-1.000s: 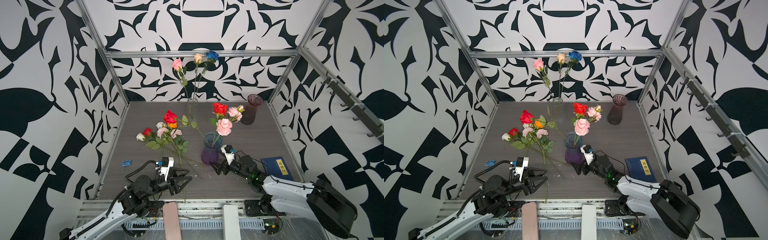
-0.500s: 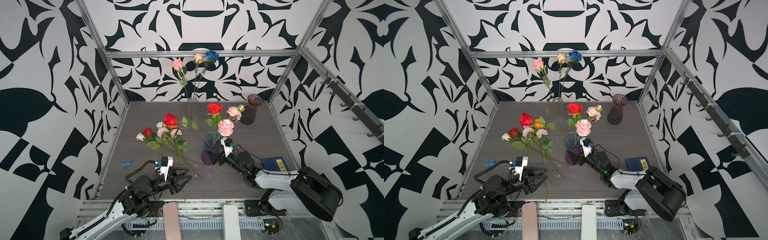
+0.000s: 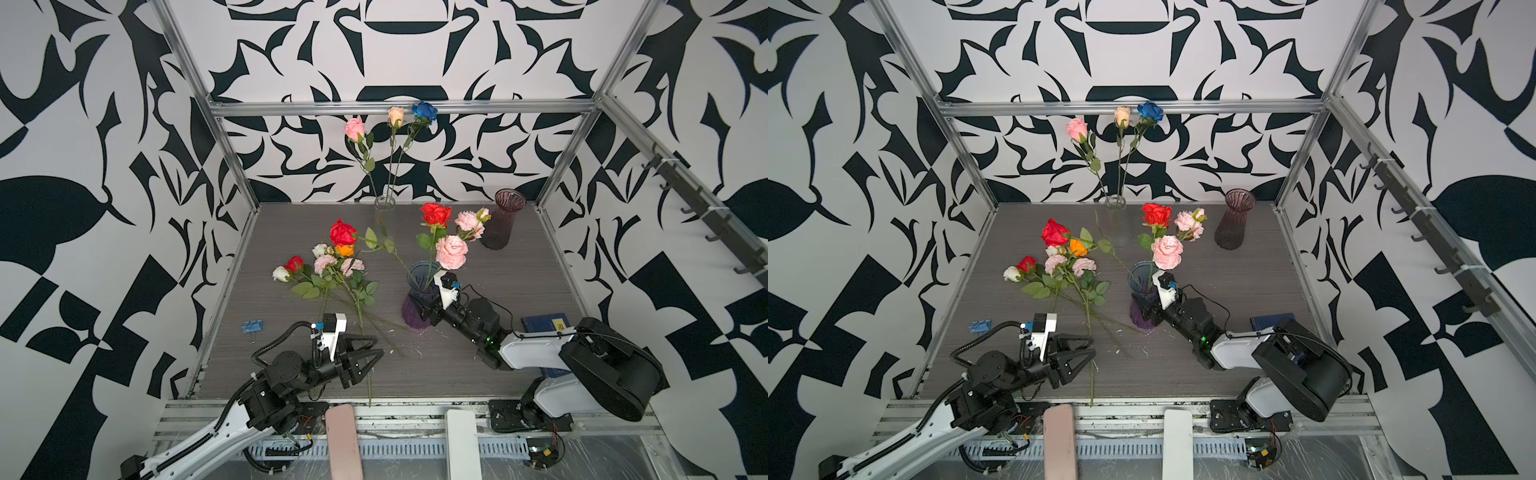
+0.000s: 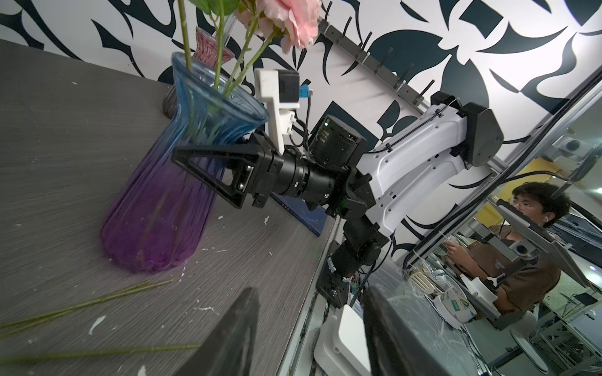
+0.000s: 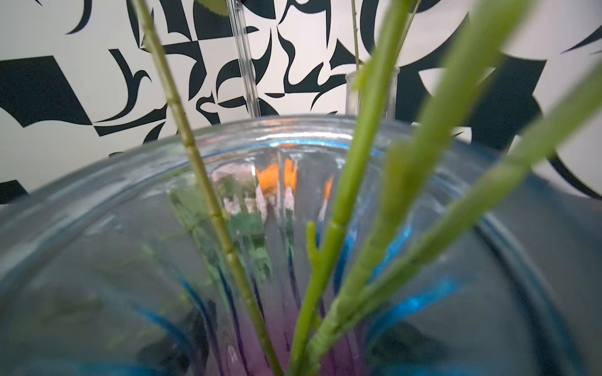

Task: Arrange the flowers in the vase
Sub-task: 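Move the right gripper to the neck of the blue-purple vase, then slide the blue-purple vase farther from the robot with the right gripper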

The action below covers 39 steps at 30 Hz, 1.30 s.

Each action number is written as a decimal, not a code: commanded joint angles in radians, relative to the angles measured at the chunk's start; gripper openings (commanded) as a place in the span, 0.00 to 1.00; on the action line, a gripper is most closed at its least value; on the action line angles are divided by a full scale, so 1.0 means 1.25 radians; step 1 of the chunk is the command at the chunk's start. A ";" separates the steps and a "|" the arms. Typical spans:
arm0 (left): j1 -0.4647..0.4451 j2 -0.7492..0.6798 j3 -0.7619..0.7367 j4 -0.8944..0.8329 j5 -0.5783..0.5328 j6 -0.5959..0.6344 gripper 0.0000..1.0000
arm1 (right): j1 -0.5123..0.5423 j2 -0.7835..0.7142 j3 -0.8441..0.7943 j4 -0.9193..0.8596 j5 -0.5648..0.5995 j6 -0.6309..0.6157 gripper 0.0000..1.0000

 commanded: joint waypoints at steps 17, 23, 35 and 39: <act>-0.002 0.050 -0.007 0.063 -0.029 0.004 0.55 | -0.266 0.244 0.213 0.039 -0.018 -0.082 0.58; -0.001 0.043 -0.006 0.048 -0.043 0.006 0.55 | -0.359 0.381 0.377 0.036 -0.077 -0.078 0.57; 0.002 0.031 -0.004 0.020 -0.079 0.010 0.56 | -0.449 0.512 0.600 -0.058 -0.170 -0.088 0.57; 0.002 0.037 -0.008 0.027 -0.085 0.008 0.56 | -0.454 0.507 0.595 -0.048 -0.199 -0.089 0.65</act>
